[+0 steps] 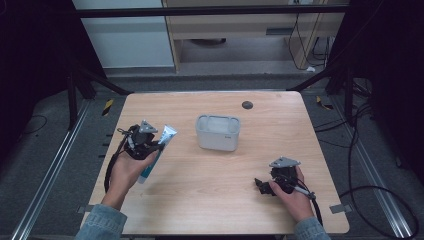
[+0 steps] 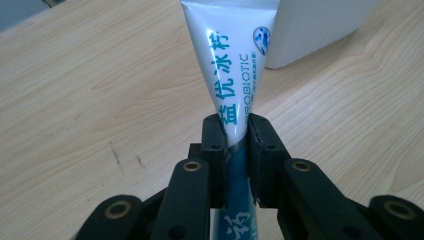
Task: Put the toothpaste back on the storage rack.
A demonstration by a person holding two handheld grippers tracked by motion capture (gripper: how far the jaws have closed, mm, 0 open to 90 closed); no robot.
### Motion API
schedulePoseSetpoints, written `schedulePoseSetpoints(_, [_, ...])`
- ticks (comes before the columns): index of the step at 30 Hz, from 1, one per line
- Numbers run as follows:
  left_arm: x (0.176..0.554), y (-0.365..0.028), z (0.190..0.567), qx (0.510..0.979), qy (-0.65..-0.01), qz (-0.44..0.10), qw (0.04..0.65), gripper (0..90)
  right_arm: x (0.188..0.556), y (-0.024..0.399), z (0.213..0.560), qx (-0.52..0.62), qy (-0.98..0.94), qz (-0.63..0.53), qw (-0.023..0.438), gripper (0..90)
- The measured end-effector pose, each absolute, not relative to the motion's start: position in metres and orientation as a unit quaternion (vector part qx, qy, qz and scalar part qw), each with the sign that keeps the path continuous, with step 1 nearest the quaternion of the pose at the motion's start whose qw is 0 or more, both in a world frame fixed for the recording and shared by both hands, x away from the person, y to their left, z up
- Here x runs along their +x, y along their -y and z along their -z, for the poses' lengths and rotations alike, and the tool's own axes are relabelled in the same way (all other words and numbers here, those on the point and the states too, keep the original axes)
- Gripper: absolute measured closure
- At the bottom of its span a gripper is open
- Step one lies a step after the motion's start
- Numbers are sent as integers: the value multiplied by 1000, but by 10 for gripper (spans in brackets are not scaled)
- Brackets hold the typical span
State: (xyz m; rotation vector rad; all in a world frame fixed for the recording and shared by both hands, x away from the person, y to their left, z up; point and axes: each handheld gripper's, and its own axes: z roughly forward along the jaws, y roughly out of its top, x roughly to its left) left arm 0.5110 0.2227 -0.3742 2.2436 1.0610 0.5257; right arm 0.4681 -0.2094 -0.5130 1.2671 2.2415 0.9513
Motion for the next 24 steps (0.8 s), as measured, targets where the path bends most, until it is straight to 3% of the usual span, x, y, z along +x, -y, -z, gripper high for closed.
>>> schedulePoseSetpoints(24, [509, -199, 346, 839, -377, -222, 322, 792, 469, 210, 513, 449, -803, -341, 194, 4])
